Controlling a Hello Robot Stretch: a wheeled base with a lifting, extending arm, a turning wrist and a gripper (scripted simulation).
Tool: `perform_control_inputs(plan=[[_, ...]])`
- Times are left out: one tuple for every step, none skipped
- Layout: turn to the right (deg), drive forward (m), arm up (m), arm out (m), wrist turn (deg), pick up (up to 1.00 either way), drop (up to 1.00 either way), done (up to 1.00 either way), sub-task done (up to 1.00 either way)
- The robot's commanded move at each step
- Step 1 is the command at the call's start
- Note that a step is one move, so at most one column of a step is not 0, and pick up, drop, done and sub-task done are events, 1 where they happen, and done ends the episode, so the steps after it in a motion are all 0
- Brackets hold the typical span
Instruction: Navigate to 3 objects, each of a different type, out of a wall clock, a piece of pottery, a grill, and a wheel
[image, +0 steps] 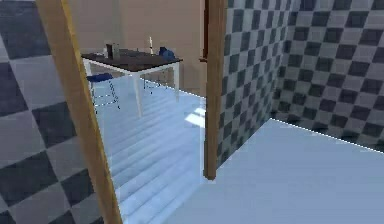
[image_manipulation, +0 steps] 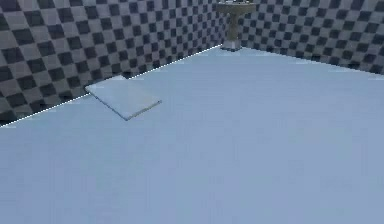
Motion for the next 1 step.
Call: perform_control_inputs(plan=[[0.0, 0.65, 0.00, 0.00, 0.0, 0.00, 0.00, 0.00, 0.00]])
